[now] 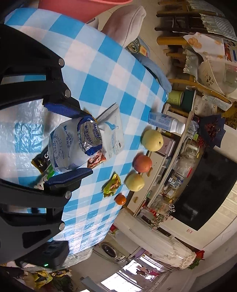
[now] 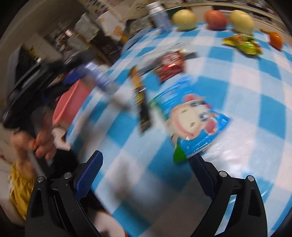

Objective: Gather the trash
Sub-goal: 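Grasp the white Magicday yogurt bottle with the left tool while the right tool grasps the blue cow-print packet, then lift the bottle and cow packet toward the pink bucket with both tools, then release the bottle and cow packet into the pink bucket from both tools, then move both open tools back toward the table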

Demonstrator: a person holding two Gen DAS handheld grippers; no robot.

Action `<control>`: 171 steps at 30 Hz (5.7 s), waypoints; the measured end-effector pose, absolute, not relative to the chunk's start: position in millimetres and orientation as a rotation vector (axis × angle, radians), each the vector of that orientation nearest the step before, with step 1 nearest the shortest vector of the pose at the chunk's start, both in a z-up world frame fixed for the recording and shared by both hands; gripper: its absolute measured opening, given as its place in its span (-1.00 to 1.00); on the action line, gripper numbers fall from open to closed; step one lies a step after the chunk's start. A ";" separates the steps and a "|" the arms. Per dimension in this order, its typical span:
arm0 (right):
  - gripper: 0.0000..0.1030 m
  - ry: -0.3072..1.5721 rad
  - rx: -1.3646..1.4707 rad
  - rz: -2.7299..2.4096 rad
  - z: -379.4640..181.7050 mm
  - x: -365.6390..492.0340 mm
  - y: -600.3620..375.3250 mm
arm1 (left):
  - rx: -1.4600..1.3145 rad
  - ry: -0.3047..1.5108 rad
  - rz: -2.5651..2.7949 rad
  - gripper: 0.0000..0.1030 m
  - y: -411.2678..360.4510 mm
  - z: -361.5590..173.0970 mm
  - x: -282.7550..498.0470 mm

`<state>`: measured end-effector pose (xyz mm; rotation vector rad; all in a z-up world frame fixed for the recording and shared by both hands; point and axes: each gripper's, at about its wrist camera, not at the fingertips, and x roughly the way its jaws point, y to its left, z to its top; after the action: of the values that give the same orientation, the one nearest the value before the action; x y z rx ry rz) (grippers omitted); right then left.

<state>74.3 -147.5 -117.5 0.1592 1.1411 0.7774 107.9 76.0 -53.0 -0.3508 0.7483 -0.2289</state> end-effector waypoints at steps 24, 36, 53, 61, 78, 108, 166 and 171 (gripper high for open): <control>0.53 0.945 -0.141 0.433 -120.4 96.9 -127.3 | -0.325 0.817 -0.272 0.06 94.5 -87.9 118.6; 0.03 0.902 -0.176 0.367 -128.6 101.7 -123.9 | -0.323 0.802 -0.303 0.07 100.8 -83.2 114.7; -0.18 0.837 -0.073 0.289 -103.7 89.4 -130.3 | -0.320 0.724 -0.285 0.07 128.8 -65.4 96.1; -0.18 0.832 0.049 0.319 -77.4 80.7 -122.4 | -0.331 0.674 -0.272 0.07 148.4 -53.7 83.6; -0.18 0.784 0.083 0.618 -21.2 53.7 9.9 | -0.482 0.521 -0.149 0.07 233.3 -30.5 45.2; 0.72 0.699 -0.012 0.782 -7.2 52.8 194.7 | -0.692 0.337 0.447 0.72 374.3 -43.7 -10.4; 0.90 0.664 -0.232 0.386 -74.1 19.7 -45.1 | -0.081 0.684 0.071 0.78 135.2 -62.0 80.9; 0.90 0.684 -0.237 0.362 -79.7 26.3 -61.0 | -0.095 0.712 0.046 0.78 120.7 -66.8 87.1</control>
<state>26.3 -61.0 -79.7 -0.2366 0.6841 0.3624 87.1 120.7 -66.8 -0.0946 0.7123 0.0464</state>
